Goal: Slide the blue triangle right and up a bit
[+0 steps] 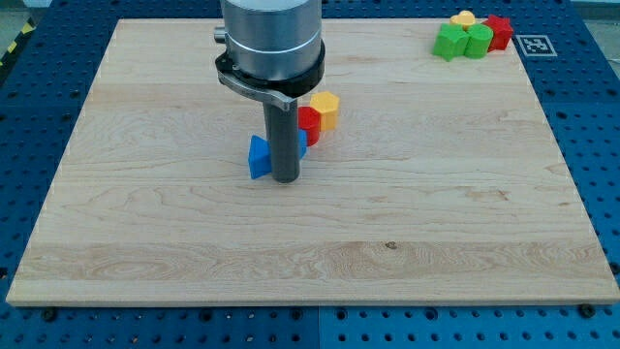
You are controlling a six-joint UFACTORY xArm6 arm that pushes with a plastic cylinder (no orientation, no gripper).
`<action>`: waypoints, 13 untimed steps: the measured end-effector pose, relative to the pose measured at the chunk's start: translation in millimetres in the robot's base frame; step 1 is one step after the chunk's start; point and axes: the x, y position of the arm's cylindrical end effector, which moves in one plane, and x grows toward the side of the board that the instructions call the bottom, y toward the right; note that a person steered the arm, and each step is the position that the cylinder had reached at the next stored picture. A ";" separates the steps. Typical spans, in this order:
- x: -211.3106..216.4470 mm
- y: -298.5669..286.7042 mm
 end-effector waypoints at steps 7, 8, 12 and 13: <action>-12.3 -40.9; -11.8 -40.9; 0.0 12.7; -15.4 14.5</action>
